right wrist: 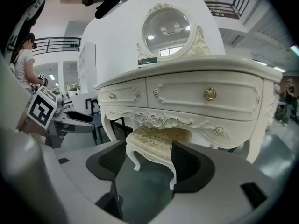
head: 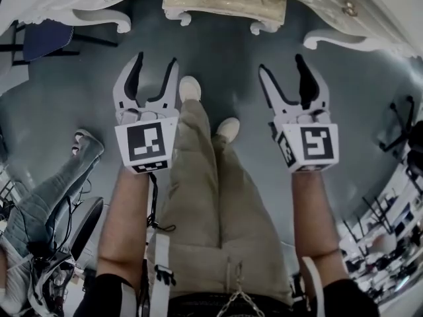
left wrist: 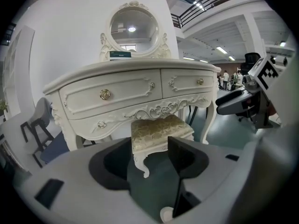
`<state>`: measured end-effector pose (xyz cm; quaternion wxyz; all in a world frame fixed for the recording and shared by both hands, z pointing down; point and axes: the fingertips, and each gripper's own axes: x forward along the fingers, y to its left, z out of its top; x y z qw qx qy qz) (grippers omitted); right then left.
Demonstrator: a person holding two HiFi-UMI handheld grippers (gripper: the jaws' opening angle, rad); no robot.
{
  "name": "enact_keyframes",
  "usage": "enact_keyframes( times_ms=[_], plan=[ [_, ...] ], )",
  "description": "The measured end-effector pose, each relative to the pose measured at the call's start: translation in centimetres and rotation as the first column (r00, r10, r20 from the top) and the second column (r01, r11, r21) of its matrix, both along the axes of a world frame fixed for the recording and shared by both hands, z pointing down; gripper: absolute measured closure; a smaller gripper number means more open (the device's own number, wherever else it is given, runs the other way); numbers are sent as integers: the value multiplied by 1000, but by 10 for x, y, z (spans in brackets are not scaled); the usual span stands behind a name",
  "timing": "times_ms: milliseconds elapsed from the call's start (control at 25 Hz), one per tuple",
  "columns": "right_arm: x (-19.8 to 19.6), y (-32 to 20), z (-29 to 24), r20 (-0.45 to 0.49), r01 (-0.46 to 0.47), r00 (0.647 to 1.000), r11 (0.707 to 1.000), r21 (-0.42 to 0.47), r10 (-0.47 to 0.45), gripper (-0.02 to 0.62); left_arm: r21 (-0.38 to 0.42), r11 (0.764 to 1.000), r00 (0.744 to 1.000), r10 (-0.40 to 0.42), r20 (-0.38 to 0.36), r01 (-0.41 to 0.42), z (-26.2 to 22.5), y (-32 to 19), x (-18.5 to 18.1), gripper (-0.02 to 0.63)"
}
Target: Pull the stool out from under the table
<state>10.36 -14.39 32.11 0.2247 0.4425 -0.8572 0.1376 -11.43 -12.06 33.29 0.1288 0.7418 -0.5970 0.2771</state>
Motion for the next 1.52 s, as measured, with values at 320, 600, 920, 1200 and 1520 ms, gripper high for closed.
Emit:
enact_keyframes(
  times_ms=[320, 600, 920, 1200, 1520],
  plan=[
    [4, -36, 34, -38, 6, 999, 1000, -17, -6, 310, -55, 998, 999, 39, 24, -38, 40, -37, 2, 368],
    [2, -78, 65, -94, -11, 996, 999, -40, 7, 308, -89, 995, 998, 52, 44, -48, 73, -77, -10, 367],
    [2, -110, 118, -170, 16, 985, 995, -98, -33, 302, -158, 985, 994, 87, 63, -76, 130, -110, -17, 356],
    [22, -127, 163, -255, 14, 965, 986, -164, -56, 289, -249, 961, 985, 146, 92, -120, 172, -116, -20, 337],
    [43, -144, 199, -317, -9, 945, 964, -265, -78, 255, -364, 914, 954, 250, 166, -176, 207, -138, -38, 314]
  ],
)
